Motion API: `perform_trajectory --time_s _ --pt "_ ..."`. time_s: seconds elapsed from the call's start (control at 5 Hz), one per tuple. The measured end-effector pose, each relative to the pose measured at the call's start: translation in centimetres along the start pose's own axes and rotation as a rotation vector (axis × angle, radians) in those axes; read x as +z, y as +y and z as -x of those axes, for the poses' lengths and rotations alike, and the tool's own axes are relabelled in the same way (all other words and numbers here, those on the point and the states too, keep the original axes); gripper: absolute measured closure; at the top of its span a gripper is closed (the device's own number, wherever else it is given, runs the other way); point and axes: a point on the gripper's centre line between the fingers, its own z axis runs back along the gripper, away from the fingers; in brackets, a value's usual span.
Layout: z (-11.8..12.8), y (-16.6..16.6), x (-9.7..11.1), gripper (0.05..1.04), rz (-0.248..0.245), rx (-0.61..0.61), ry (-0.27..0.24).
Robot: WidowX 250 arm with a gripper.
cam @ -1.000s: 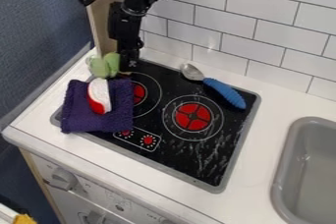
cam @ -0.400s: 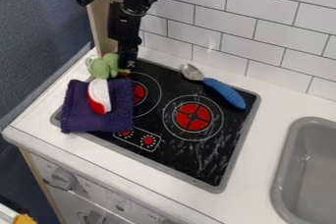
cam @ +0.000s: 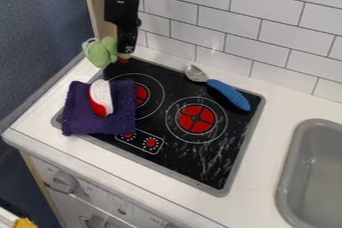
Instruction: Put the green cloth below the right burner
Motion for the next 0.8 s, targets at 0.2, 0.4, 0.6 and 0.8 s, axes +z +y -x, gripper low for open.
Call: perform_trajectory --time_s 0.2,0.4,0.6,0.8 --pt "0.1 1.7 2.3 0.987 0.030 -0.036 0.047" --pt "1.2 5.1 4.4 0.987 0.044 -0.121 0.091" --pt "2.3 9.3 5.5 0.987 0.051 -0.243 0.123" --pt "3.4 13.0 5.5 0.987 0.038 -0.376 0.131"
